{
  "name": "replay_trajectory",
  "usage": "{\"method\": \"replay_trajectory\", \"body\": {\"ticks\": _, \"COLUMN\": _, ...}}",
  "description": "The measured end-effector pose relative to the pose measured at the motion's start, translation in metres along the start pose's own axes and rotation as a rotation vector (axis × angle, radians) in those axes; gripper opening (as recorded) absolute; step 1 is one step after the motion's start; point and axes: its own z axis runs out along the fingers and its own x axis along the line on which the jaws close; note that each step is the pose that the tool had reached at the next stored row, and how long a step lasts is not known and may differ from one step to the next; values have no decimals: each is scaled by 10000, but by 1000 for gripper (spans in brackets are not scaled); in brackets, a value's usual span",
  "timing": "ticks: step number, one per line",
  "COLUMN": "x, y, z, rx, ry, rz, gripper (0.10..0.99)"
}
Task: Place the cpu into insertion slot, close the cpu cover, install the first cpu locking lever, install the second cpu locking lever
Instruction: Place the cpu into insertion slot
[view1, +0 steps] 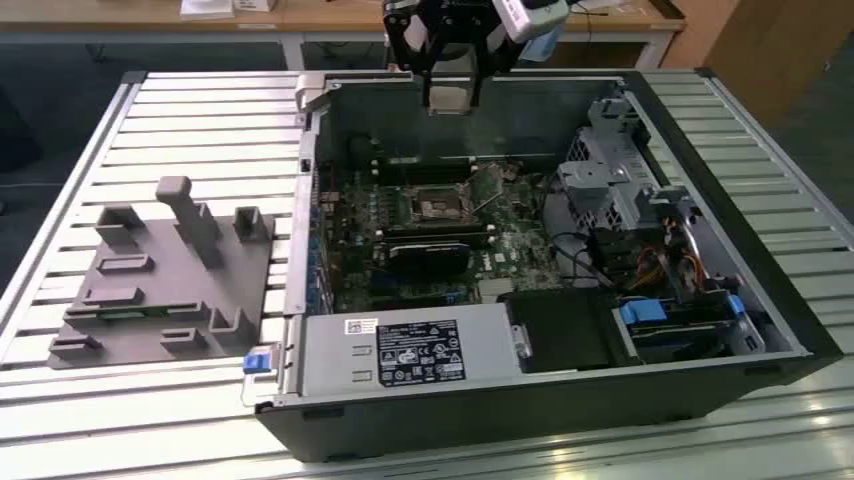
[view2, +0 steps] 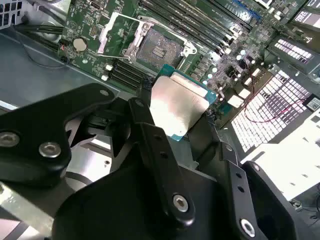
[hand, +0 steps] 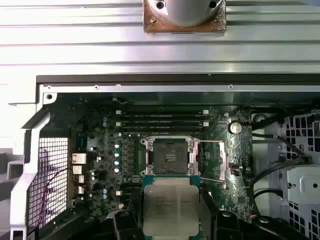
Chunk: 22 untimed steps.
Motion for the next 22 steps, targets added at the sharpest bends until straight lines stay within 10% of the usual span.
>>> {"method": "replay_trajectory", "body": {"ticks": 22, "x": 0, "y": -2, "z": 19, "rx": 31, "ry": -200, "rz": 2192, "gripper": 541}}
